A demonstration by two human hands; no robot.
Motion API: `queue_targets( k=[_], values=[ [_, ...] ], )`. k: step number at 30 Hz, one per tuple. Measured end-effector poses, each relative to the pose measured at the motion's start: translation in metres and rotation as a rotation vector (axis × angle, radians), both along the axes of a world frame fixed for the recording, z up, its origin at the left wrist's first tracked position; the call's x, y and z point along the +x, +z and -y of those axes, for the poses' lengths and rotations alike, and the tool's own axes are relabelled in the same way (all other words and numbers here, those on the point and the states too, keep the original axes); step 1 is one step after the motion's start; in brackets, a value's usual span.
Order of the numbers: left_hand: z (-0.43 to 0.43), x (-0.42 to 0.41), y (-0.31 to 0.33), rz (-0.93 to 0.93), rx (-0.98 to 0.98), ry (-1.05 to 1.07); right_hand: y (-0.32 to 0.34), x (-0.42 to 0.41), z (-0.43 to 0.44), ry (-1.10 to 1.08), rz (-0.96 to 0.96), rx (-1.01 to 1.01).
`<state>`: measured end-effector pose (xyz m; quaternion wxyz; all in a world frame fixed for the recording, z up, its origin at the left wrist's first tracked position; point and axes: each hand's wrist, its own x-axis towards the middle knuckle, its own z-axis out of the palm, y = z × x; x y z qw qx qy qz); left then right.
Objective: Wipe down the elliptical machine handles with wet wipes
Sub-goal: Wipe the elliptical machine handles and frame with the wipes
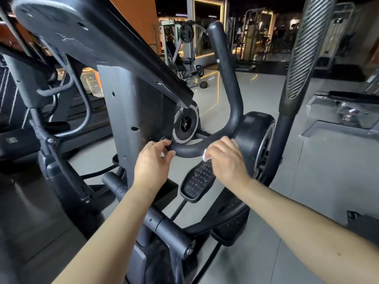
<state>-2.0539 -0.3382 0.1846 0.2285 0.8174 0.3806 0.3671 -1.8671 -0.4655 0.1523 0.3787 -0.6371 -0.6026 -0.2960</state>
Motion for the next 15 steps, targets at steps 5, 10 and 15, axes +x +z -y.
queue_targets(
  k=[5,10,15],
  values=[
    [-0.001,-0.002,0.003,-0.015,-0.025,0.003,0.021,0.006,0.014,-0.188,-0.38,0.117],
    [0.0,-0.001,0.007,-0.053,-0.027,0.023,0.013,-0.046,0.01,-0.073,-0.616,0.18],
    [0.014,0.007,0.014,-0.055,0.026,-0.024,0.012,-0.046,-0.004,-0.008,-0.685,0.189]
  ],
)
